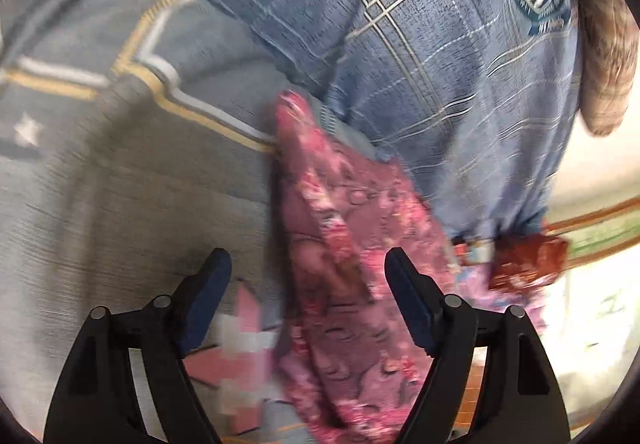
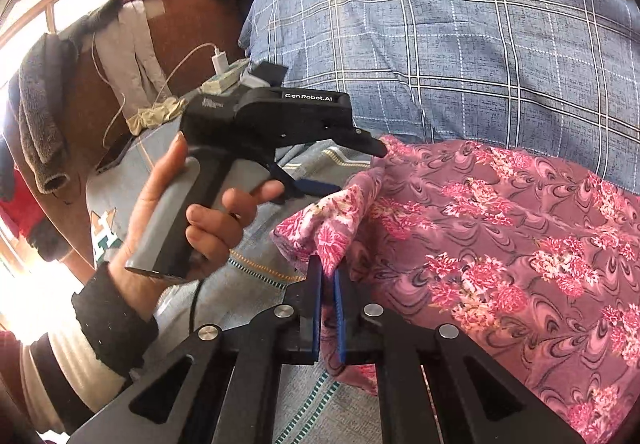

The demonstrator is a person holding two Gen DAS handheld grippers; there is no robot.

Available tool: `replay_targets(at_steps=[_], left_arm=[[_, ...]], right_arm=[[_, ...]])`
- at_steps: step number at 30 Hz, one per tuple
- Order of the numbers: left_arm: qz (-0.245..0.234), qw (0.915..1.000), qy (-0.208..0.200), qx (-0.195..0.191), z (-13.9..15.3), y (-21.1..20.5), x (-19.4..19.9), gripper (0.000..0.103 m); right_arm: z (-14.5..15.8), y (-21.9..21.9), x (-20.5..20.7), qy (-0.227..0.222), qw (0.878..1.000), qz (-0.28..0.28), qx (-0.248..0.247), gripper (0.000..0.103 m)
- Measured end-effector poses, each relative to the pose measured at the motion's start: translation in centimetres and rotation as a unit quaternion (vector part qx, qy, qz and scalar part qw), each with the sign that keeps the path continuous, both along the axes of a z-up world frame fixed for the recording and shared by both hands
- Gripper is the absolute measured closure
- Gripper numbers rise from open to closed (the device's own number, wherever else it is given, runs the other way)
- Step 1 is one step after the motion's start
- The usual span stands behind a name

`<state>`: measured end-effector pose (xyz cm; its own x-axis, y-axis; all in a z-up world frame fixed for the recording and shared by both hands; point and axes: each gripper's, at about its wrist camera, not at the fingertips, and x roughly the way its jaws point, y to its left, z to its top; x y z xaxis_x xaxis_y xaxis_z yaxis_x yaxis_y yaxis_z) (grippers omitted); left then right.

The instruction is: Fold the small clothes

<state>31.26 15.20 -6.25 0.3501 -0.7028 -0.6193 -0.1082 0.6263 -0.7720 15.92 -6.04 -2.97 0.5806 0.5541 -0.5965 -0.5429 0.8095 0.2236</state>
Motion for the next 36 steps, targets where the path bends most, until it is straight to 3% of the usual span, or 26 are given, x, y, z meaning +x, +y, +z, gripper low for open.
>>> replay_targets(at_steps=[2,5,12,13,16,17,21,24,25,28,31,34,36], left_arm=[[-0.004,0.9995,0.000,-0.032,-0.2,-0.5,0.1,0.020],[-0.015,0.9998,0.004,-0.013,-0.3,-1.8,0.3,0.019],[-0.070,0.9973,-0.016,-0.018,-0.1,-4.6,0.9,0.023],[-0.079,0.9966,-0.019,-0.016,0.0,-5.0,1.1,0.023],[-0.108,0.9936,-0.034,-0.004,0.4,-5.4,1.2,0.023],[-0.117,0.9924,-0.037,0.000,0.5,-5.4,1.1,0.023],[-0.140,0.9885,-0.055,0.013,1.0,-4.7,0.5,0.023],[-0.142,0.9880,-0.059,0.007,1.0,-4.3,0.4,0.023],[-0.140,0.9884,-0.058,0.005,0.9,-4.2,0.5,0.023],[-0.136,0.9895,-0.049,0.001,0.5,-4.1,0.6,0.023],[-0.124,0.9916,-0.035,-0.011,-0.2,-4.1,0.4,0.022],[-0.112,0.9923,-0.024,-0.049,-0.7,-4.3,0.4,0.021],[-0.091,0.9942,-0.028,-0.050,-0.8,-4.6,0.3,0.021]], right_arm=[[0.0,-0.3,0.1,-0.001,1.000,0.001,0.004,0.099],[-0.8,-0.4,0.5,0.009,1.000,0.007,0.004,0.099],[-3.0,0.8,0.3,0.039,0.999,0.020,-0.002,0.092],[-3.2,1.2,-0.2,0.039,0.999,0.030,-0.006,0.087],[-3.6,2.4,-1.4,0.020,0.999,0.033,-0.038,0.056],[-3.8,2.9,-1.7,0.010,0.998,0.027,-0.055,0.055],[-4.6,4.7,-1.3,-0.012,0.995,0.009,-0.101,0.056],[-5.0,6.2,-0.9,-0.048,0.989,0.008,-0.138,0.065],[-5.1,6.4,-0.5,-0.045,0.989,0.015,-0.140,0.098],[-3.9,4.3,0.6,-0.008,0.996,0.014,-0.086,0.097],[-2.4,1.6,0.2,-0.008,0.999,0.001,-0.045,0.098],[-1.7,0.0,-0.3,-0.010,1.000,0.011,-0.028,0.098],[-1.8,-0.9,-0.7,-0.012,1.000,0.021,-0.020,0.098]])
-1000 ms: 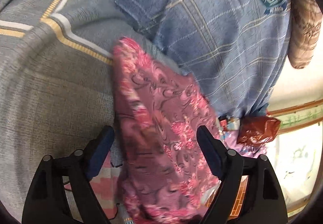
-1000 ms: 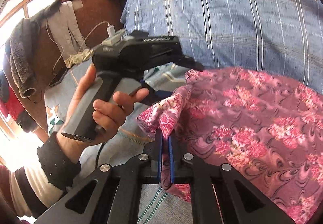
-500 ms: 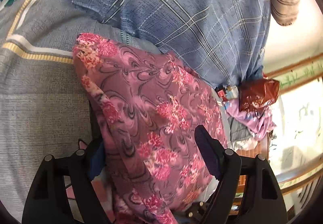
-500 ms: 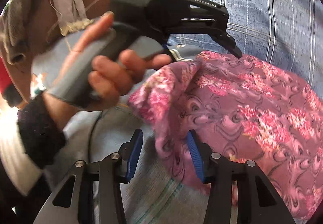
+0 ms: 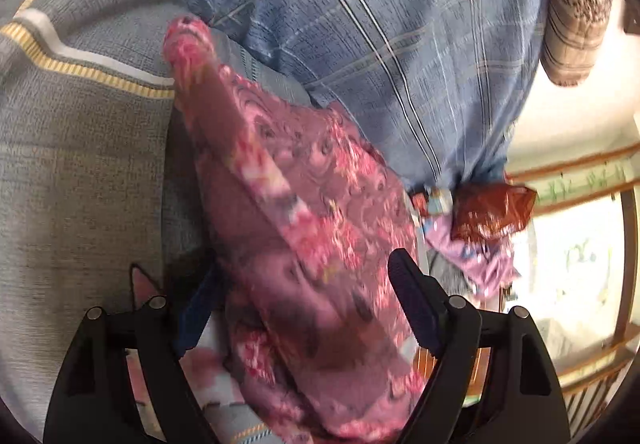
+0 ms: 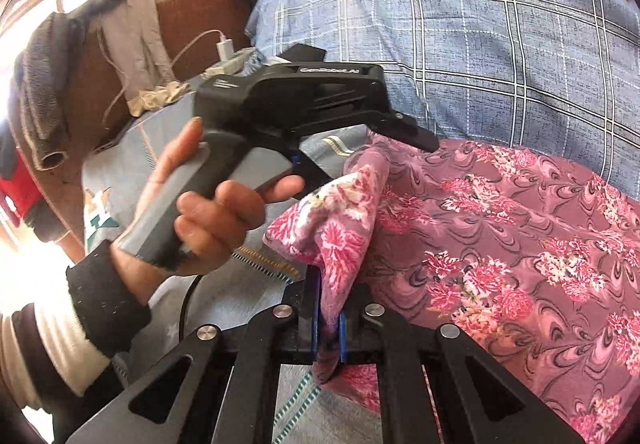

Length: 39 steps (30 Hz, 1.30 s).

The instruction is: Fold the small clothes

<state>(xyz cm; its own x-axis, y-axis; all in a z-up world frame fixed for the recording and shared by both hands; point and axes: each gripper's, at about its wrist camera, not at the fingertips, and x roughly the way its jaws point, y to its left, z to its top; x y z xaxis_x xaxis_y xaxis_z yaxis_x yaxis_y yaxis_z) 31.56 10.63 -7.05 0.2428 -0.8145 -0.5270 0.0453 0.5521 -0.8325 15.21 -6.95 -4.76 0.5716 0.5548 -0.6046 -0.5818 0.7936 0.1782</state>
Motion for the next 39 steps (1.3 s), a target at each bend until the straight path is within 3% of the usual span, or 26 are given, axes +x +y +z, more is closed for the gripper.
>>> replay_targets(at_steps=[1,2,3,6,10,15,20,24,29,33,35,39], left_arm=[[0.008,0.9999,-0.011,0.007,0.3,-0.4,-0.1,0.021],[0.011,0.9997,-0.016,0.015,0.4,-0.8,-0.2,0.031],[0.016,0.9994,-0.017,0.026,0.4,-1.3,-0.3,0.050],[0.030,0.9975,0.005,0.064,0.0,-2.9,0.1,0.084],[0.053,0.9953,0.002,0.082,2.1,-3.9,-0.5,0.086],[0.053,0.9940,-0.039,0.087,7.2,-7.2,-1.2,0.086],[0.009,0.9870,-0.079,0.140,10.4,-15.6,-1.8,0.086],[-0.018,0.9850,-0.072,0.156,9.6,-22.4,-1.4,0.086],[-0.074,0.9766,-0.056,0.194,7.5,-31.7,-0.4,0.086],[-0.118,0.9575,-0.045,0.260,5.0,-38.6,0.2,0.086],[-0.123,0.9485,-0.049,0.288,4.2,-40.1,0.0,0.085],[-0.129,0.9435,-0.063,0.299,4.9,-41.2,-0.8,0.064]], right_arm=[[-0.2,-0.6,0.2,0.003,1.000,0.004,0.008,0.097],[-0.5,-1.3,0.2,0.008,1.000,0.007,0.023,0.097],[-0.7,-1.6,0.3,0.009,0.999,0.008,0.032,0.097],[-1.3,-3.5,1.0,0.021,0.997,0.003,0.080,0.097],[-1.4,-5.7,1.7,0.053,0.989,-0.003,0.140,0.097],[2.2,-9.1,0.4,0.028,0.980,-0.008,0.197,0.097],[4.1,-15.5,-1.9,0.002,0.970,-0.053,0.236,0.097],[4.0,-21.3,-2.7,0.005,0.957,-0.108,0.269,0.097],[2.5,-28.3,-3.2,0.037,0.930,-0.192,0.313,0.097],[1.2,-33.0,-3.3,0.072,0.903,-0.259,0.335,0.096],[-0.3,-35.4,-2.9,0.107,0.882,-0.290,0.355,0.093],[-3.8,-38.1,-3.2,0.173,0.833,-0.349,0.393,0.089]])
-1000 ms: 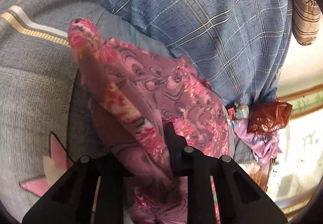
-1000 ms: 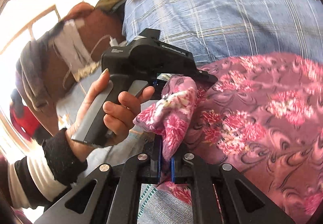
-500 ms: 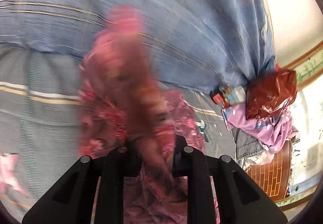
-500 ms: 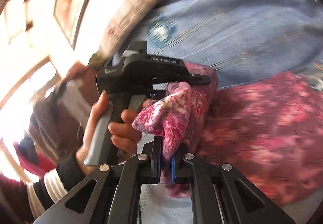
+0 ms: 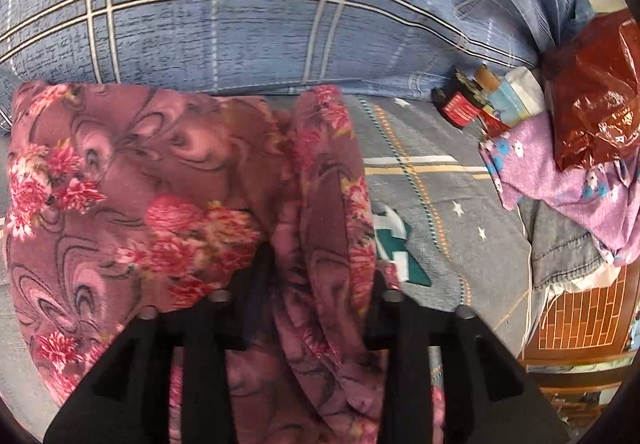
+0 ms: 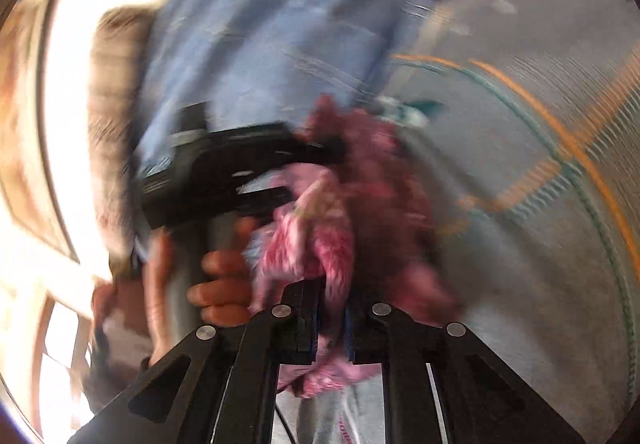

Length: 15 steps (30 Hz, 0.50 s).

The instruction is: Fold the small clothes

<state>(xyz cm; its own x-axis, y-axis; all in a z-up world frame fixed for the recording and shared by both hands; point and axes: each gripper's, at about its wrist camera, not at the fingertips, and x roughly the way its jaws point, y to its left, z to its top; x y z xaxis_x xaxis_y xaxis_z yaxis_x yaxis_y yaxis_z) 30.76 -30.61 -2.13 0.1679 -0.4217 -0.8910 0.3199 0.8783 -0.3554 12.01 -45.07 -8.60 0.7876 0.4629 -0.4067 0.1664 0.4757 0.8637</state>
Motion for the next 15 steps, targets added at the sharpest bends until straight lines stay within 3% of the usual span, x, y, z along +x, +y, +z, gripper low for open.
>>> replay_targets(at_steps=[3,4,6,10,13,15], left_arm=[[-0.009,1.0000,-0.001,0.003,1.0,0.0,-0.7,0.064],[-0.007,0.9998,0.003,-0.017,1.5,0.7,-1.0,0.063],[0.012,0.9976,0.010,-0.068,2.6,3.5,-1.1,0.061],[0.063,0.9892,0.005,-0.132,4.3,10.4,-1.7,0.058],[0.101,0.9860,-0.013,-0.132,4.5,15.4,-1.7,0.050],[0.124,0.9846,-0.010,-0.122,3.7,17.4,-1.3,0.050]], right_arm=[[-1.0,-0.8,-0.5,0.019,0.999,-0.034,0.020,0.086],[-0.6,-0.9,-0.8,0.015,0.999,-0.042,0.012,0.084],[0.9,-1.0,-1.5,-0.010,0.998,-0.061,-0.019,0.078],[5.2,-1.6,-3.1,-0.087,0.985,-0.119,-0.089,0.052],[8.2,-1.9,-2.1,-0.119,0.978,-0.117,-0.126,0.047],[9.6,-1.6,0.6,-0.118,0.979,-0.078,-0.146,0.030]])
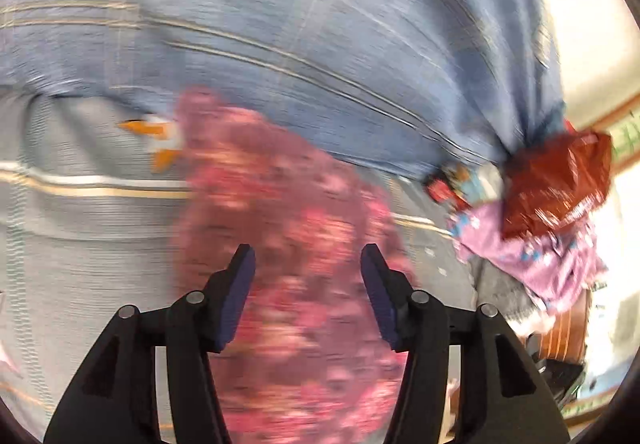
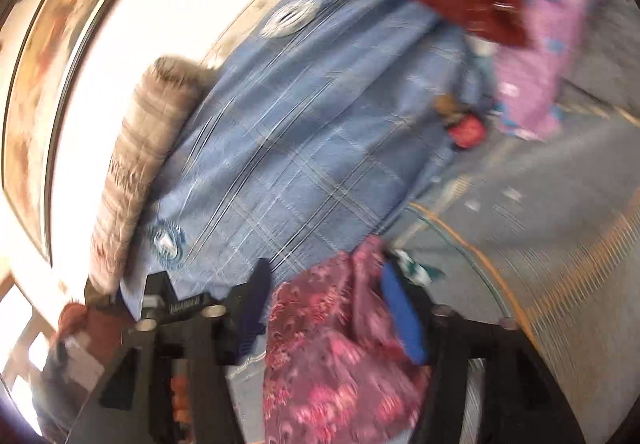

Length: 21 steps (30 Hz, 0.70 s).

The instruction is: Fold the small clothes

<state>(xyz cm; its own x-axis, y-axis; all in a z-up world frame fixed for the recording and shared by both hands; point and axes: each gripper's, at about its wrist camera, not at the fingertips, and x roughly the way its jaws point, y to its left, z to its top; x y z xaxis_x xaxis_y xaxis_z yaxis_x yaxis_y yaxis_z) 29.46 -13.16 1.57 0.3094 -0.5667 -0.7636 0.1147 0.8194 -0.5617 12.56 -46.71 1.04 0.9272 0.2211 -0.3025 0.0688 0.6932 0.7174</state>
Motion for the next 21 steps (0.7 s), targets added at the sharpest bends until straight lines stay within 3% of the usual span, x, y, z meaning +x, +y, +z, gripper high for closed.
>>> replay_targets(at_steps=[2,4,5,8,12,14,16,18,21], left_arm=[[0.012,0.9995,0.027,-0.012,-1.6,1.3,0.3,0.050],[0.006,0.9989,0.041,-0.020,-2.8,1.6,0.5,0.050],[0.001,0.9991,0.037,-0.018,-3.0,1.6,0.4,0.050],[-0.010,0.9994,0.026,-0.019,-3.4,1.1,0.8,0.050],[-0.009,0.9991,0.023,-0.035,-3.3,1.6,1.5,0.050],[0.000,0.9987,0.023,-0.046,-3.3,2.2,1.7,0.050],[0.024,0.9981,0.021,-0.052,-3.5,2.8,1.7,0.050],[0.048,0.9983,0.017,-0.028,-3.7,3.5,1.4,0.049],[0.081,0.9966,0.015,-0.003,-4.1,4.1,0.8,0.049]], right_arm=[[-0.1,0.4,4.4,0.044,0.997,0.059,-0.016,0.028],[-1.3,1.2,8.0,0.086,0.992,0.085,-0.033,0.035],[-1.9,1.6,8.8,0.090,0.991,0.094,-0.034,0.043],[-3.6,2.7,11.6,0.093,0.986,0.141,0.009,0.044],[-5.3,4.0,14.5,0.152,0.980,0.124,-0.039,0.042],[-6.8,4.2,15.7,0.189,0.974,0.121,-0.033,0.042],[-7.3,4.9,16.4,0.185,0.973,0.133,-0.045,0.042],[-7.2,5.9,16.6,0.168,0.972,0.149,-0.070,0.042],[-6.7,6.9,16.5,0.165,0.969,0.144,-0.111,0.052]])
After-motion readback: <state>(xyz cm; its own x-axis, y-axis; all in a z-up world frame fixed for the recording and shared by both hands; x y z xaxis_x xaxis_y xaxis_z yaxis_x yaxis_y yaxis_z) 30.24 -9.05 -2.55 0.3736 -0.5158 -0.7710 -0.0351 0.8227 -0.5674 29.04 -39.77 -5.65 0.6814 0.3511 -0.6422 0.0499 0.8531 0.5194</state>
